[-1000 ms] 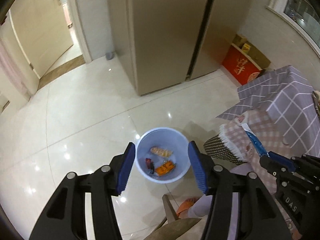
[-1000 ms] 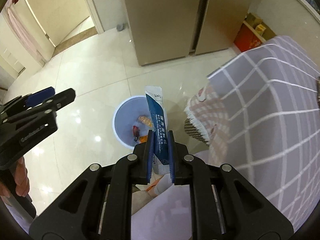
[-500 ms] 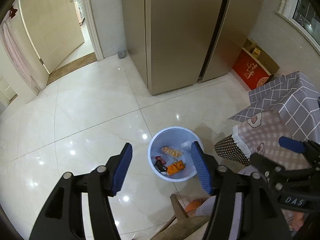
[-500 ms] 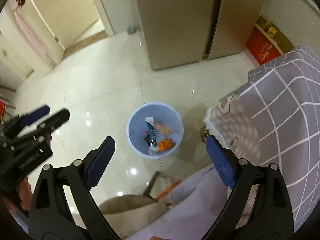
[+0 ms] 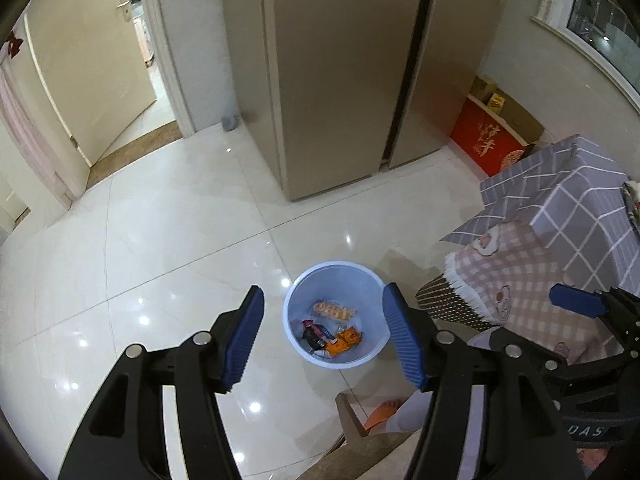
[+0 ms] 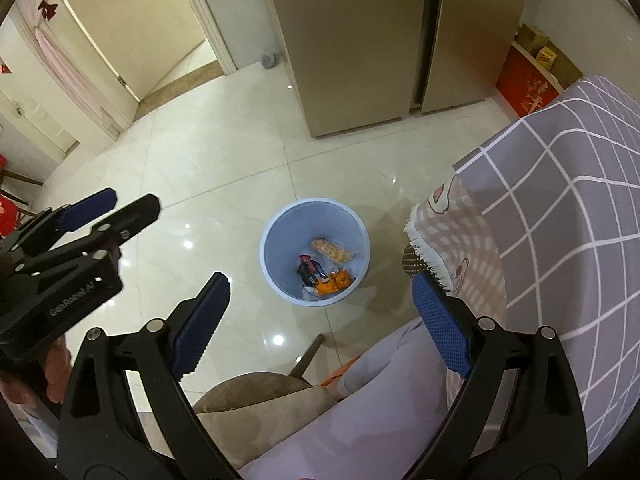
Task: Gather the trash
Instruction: 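Move both open tools back toward the table trash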
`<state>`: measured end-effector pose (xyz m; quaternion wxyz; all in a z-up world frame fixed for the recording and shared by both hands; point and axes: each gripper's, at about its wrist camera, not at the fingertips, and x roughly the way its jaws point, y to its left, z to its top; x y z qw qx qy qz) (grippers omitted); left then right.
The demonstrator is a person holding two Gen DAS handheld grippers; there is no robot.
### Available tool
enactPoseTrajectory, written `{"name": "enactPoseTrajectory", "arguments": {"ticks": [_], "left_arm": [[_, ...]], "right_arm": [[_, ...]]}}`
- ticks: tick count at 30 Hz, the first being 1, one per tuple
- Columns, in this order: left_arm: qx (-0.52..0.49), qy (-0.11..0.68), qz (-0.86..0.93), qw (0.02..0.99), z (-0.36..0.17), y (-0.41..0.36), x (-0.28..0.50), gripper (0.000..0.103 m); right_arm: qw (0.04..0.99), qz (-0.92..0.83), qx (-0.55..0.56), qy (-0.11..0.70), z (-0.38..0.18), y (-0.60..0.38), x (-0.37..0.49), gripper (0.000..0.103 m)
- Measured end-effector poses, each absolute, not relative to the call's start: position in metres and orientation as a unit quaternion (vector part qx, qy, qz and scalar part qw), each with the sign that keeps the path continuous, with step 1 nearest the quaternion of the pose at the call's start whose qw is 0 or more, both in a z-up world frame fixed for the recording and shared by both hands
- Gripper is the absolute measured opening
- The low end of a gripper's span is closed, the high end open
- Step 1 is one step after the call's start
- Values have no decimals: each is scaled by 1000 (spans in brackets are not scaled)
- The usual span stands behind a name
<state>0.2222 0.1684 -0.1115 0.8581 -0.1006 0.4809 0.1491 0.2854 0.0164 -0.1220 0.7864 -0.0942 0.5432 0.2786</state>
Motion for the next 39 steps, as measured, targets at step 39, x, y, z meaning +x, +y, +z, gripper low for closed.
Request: {"name": "enactPoseTrajectory", "arguments": {"ticks": [39], "left_arm": [[-51, 426, -39, 902, -44, -36, 300, 76]], "right_arm": [[902, 45, -71, 423, -33, -218, 321, 91]]}}
